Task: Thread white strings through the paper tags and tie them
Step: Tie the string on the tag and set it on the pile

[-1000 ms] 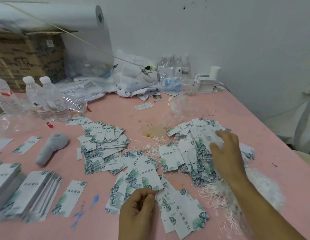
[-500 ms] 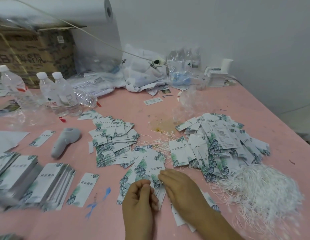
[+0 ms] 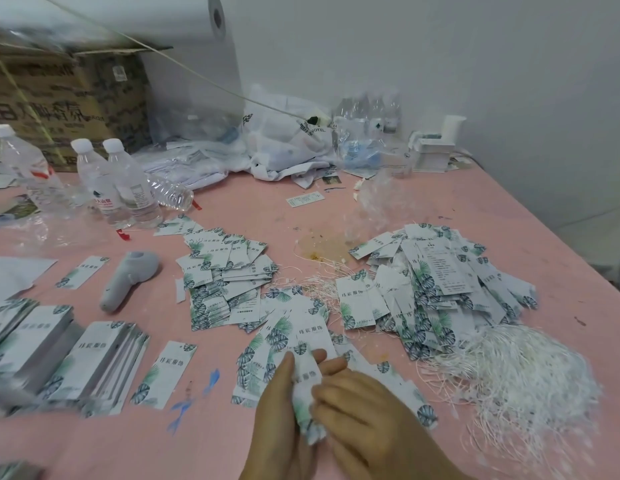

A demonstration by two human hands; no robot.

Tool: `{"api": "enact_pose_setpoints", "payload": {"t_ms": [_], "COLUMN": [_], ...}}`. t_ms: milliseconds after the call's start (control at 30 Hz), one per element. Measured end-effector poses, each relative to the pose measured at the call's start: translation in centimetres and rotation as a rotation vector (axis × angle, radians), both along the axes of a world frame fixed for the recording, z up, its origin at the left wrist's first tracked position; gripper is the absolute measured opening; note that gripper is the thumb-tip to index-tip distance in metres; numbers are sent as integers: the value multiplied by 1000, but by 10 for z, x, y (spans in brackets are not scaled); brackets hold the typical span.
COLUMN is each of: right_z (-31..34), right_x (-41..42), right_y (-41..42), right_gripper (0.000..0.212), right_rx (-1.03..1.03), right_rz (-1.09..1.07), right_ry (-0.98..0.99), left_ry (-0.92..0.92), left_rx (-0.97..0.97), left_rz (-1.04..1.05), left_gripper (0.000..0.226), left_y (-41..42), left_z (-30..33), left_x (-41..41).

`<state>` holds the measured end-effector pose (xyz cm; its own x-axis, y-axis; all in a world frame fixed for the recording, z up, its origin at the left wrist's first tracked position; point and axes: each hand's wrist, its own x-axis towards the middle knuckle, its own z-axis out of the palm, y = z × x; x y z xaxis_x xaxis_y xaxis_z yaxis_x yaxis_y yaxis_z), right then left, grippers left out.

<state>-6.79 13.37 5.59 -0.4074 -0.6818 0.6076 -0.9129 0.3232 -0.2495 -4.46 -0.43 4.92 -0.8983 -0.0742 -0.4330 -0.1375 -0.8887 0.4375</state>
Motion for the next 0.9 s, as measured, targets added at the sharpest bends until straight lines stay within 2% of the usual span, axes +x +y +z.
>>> {"api": "enact_pose_setpoints", "payload": {"t_ms": [67, 133, 167, 200, 267, 367, 433, 500, 567, 667, 833, 900], "right_z": [3, 15, 20, 23, 25, 21, 17, 15, 16, 17, 17, 15], "right_x": [2, -4, -9, -15, -23, -24, -25, -28, -30, -31, -29, -29], "right_y": [9, 25, 35, 44, 57, 60, 59, 57, 57, 59, 60, 57], "right_gripper": [18, 18, 17, 16, 14, 46, 66, 75, 69, 49, 39, 38], "right_rx": [-16, -156, -180, -122, 147, 530, 646, 674, 671, 625, 253, 178], "right_rz": [-23, -285, -423, -532, -612, -593, -590, -593, -602, -613, -638, -590], "right_ry": [-193, -470, -532, -555, -629, -709, -682, -645, -604, -604, -832, -833], "left_ry": [-21, -23, -22, -24, -32, -16, -17, -18, -15, -27, -23, -5], "left_rx": [-85, -179, -207, -231, -272, -251, -225, -202, -193, -251, -280, -269], "left_rz": [22, 58, 59, 57, 57, 62, 61, 53, 47, 33, 33, 34], "left_gripper": [38, 33, 31, 30, 29, 29, 28, 30, 32, 29, 29, 29], "left_y": [-2, -1, -1, 0, 1, 2, 2, 3, 4, 3, 3, 4], "left_z": [-2, -4, -3, -2, -1, 1, 3, 5, 6, 4, 3, 4], "left_x": [-1, -3, -3, -2, -1, 0, 1, 1, 1, 1, 1, 1]}}
